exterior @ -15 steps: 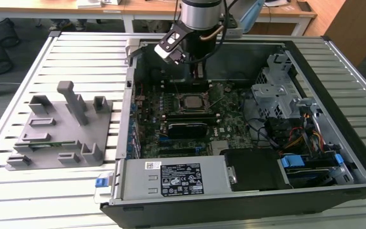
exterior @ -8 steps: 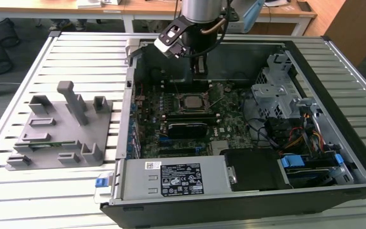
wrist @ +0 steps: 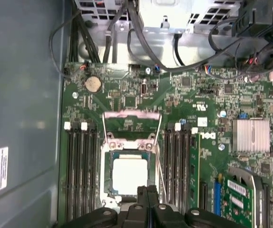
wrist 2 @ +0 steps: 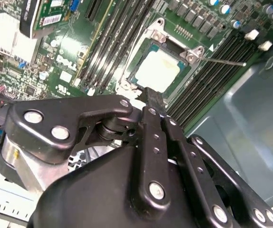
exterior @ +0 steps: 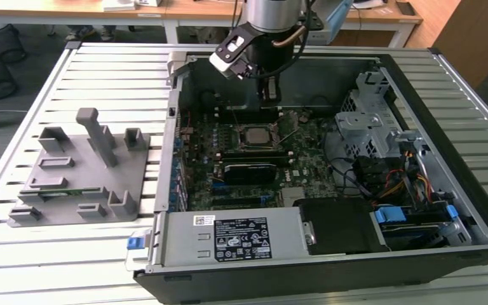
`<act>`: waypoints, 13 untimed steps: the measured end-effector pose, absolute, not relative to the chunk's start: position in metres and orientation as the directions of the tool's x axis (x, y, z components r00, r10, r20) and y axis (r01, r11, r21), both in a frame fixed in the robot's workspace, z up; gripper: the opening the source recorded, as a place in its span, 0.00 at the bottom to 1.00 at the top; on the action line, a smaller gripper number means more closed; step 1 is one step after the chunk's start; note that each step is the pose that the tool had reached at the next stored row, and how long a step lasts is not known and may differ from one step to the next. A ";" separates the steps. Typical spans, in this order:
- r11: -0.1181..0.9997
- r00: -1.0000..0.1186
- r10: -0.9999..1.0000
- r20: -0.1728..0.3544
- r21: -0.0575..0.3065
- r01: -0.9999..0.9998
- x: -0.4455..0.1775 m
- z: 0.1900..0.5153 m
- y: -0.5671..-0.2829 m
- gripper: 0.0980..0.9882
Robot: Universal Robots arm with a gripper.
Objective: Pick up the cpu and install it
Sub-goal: 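Close the cpu cover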
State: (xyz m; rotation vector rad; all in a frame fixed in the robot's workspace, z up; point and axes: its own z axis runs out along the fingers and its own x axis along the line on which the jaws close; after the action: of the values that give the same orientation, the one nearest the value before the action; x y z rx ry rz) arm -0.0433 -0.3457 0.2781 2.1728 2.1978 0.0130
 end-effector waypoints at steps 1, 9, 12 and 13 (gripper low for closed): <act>0.012 -0.011 0.999 -0.030 0.042 0.999 -0.042 0.278 -0.346 0.01; 0.012 -0.011 0.999 -0.030 0.042 0.999 -0.034 0.278 -0.346 0.01; 0.012 -0.011 0.999 -0.030 0.042 0.999 -0.031 0.278 -0.346 0.01; 0.012 -0.011 0.999 -0.030 0.042 0.999 -0.031 0.278 -0.346 0.01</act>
State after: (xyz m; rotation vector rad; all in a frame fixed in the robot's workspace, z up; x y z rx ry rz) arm -0.0307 -0.3458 0.2778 2.1728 2.1978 0.0129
